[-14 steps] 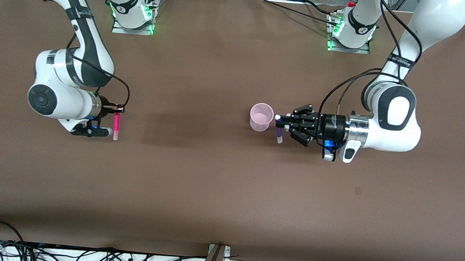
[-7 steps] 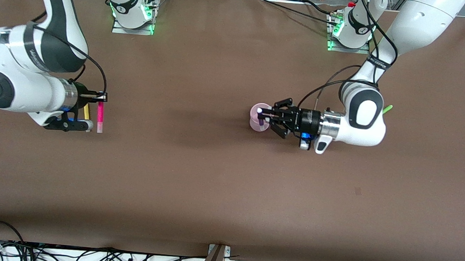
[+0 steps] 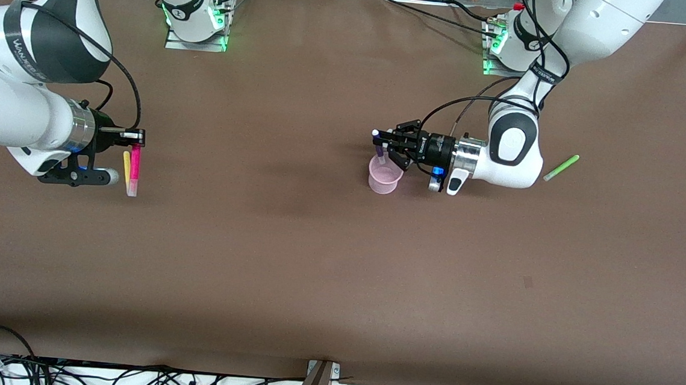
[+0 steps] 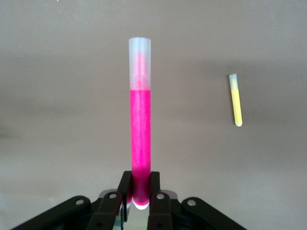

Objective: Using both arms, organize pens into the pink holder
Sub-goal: 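Carry the blue marker with the left gripper over the pink holder and drop it, then carry the pink marker toward the holder while the left gripper withdraws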

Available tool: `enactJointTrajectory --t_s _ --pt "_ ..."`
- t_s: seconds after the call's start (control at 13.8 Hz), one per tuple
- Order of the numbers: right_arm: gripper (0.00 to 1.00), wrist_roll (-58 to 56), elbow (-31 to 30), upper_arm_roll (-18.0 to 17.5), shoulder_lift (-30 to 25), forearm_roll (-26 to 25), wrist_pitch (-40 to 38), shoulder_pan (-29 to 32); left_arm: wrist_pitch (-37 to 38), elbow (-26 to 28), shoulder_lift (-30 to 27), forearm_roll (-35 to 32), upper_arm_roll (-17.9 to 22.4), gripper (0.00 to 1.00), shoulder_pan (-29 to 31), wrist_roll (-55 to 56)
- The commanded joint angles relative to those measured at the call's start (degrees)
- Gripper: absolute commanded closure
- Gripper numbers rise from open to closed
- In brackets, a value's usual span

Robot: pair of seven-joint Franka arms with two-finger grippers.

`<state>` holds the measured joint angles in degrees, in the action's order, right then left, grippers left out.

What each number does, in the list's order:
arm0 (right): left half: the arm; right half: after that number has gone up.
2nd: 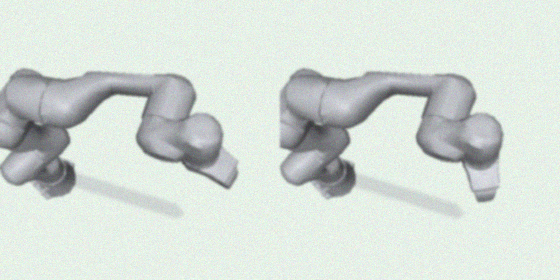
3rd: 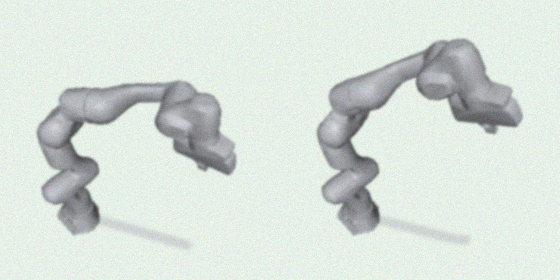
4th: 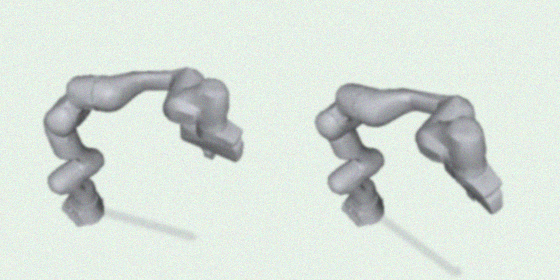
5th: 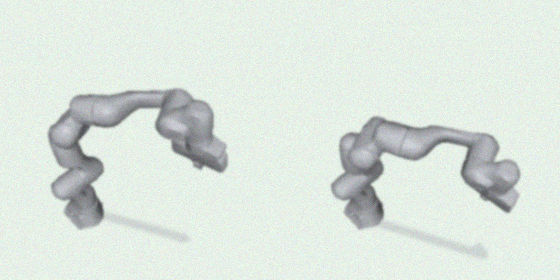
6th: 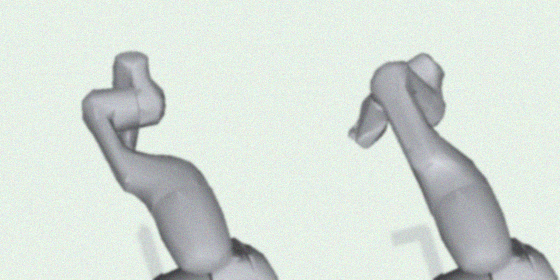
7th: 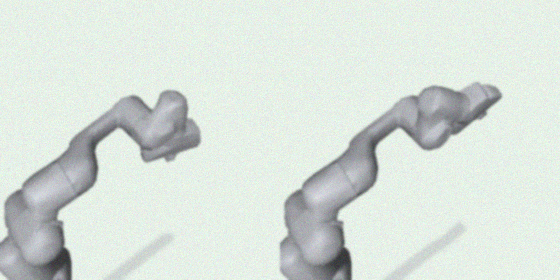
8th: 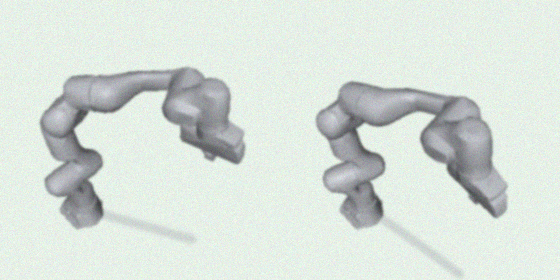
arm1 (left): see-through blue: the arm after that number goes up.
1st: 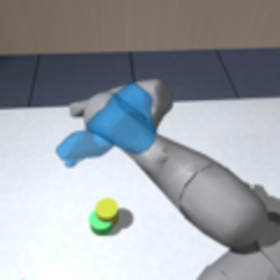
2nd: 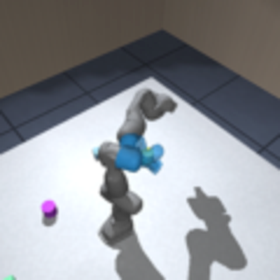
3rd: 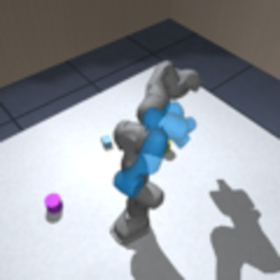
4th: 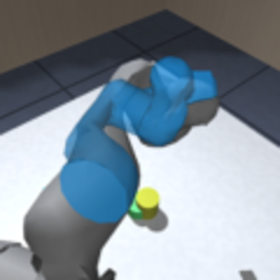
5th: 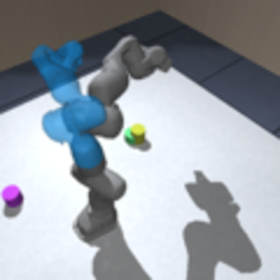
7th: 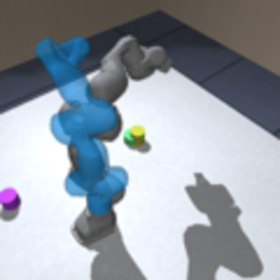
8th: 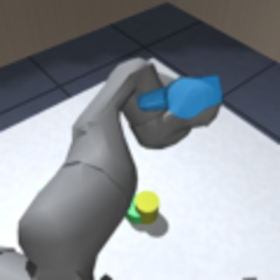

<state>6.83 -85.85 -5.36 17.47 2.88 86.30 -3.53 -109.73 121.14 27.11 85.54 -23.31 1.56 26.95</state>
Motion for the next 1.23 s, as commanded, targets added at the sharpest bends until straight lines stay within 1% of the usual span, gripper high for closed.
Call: enactJointTrajectory --t_s 0.0,0.15,0.22,0.29,0.51,0.58,0.65,0.73,0.87,0.94,1.09,1.16 --pt "1.0 0.81 1.57 -0.17 0.28 1.07 -1.04 -0.42 -0.57 0.42 0.22 -1.25 0.02 1.0 0.73 -2.69" --pt "1.0 3.17 1.57 -0.17 0.37 1.07 -0.96 -1.12 -1.1 0.24 0.4 -1.25 -0.07 1.0 0.73 -2.7" --pt "1.0 4.4 1.57 -0.17 0.37 1.07 -0.96 -2.26 -1.27 0.24 0.66 -1.25 -0.07 0.17 0.47 -2.61" --pt "1.0 5.72 1.57 -0.17 0.37 0.98 -0.96 -2.96 -1.28 0.24 0.57 -1.86 0.02 0.0 0.38 -2.78" --pt "1.0 7.14 1.57 -0.17 0.46 1.07 -1.04 -3.32 -1.28 -0.81 -1.35 -6.6 0.28 0.0 0.72 -1.64" --pt "1.0 7.84 1.57 -0.17 0.46 1.07 -0.96 -3.41 -1.28 -1.68 -2.4 -10.01 0.63 0.0 0.99 -0.34" --pt "1.0 8.54 1.65 -0.17 0.46 1.16 -0.96 -3.41 -1.28 -3.87 -3.63 -15.78 0.72 0.0 1.34 1.77" --pt "1.0 9.24 1.65 -0.26 0.54 1.16 -0.96 -3.41 -1.1 -6.41 -4.17 -23.59 0.64 0.0 1.86 3.35" --pt "1.0 10.82 1.65 -0.96 0.54 1.25 -0.96 -3.5 -0.58 -11.16 -4.26 -36.96 0.64 0.0 2.31 5.38" --pt "1.0 11.35 1.57 -1.14 0.63 2.29 -0.96 -3.5 -0.31 -12.66 -4.26 -43.29 0.64 0.0 2.31 5.39" --pt "1.0 14.76 1.13 -1.49 1.86 7.2 -1.04 -4.02 2.31 -17.13 -4.09 -57.78 0.64 0.0 2.31 4.6" --pt "1.0 18.18 1.13 -1.4 2.82 11.23 -0.96 -4.55 3.89 -19.51 -3.91 -64.55 0.55 0.0 2.31 4.34"
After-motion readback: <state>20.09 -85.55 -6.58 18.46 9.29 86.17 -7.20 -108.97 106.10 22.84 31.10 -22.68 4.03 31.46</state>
